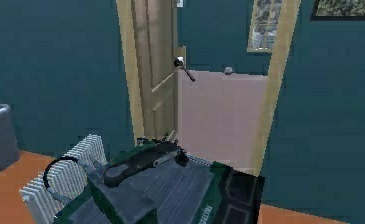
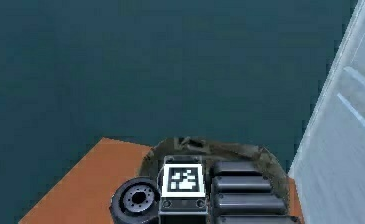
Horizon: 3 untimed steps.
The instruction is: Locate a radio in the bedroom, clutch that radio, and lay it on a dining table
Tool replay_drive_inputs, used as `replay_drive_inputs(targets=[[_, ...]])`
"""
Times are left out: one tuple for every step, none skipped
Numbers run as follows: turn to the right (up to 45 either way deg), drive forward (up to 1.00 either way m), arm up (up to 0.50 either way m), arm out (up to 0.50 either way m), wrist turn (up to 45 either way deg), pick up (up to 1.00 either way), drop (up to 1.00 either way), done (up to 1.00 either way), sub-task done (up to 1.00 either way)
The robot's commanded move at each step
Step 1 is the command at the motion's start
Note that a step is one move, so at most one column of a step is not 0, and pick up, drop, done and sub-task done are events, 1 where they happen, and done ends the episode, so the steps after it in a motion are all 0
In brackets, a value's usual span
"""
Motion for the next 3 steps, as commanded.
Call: replay_drive_inputs(targets=[[0.0,1.0,0.0,0.0,0.0,0.0,0.0,0.0,0.0],[0.0,0.05,0.0,0.0,0.0,0.0,0.0,0.0,0.0],[36.0,0.0,0.0,0.0,0.0,0.0,0.0,0.0,0.0]])
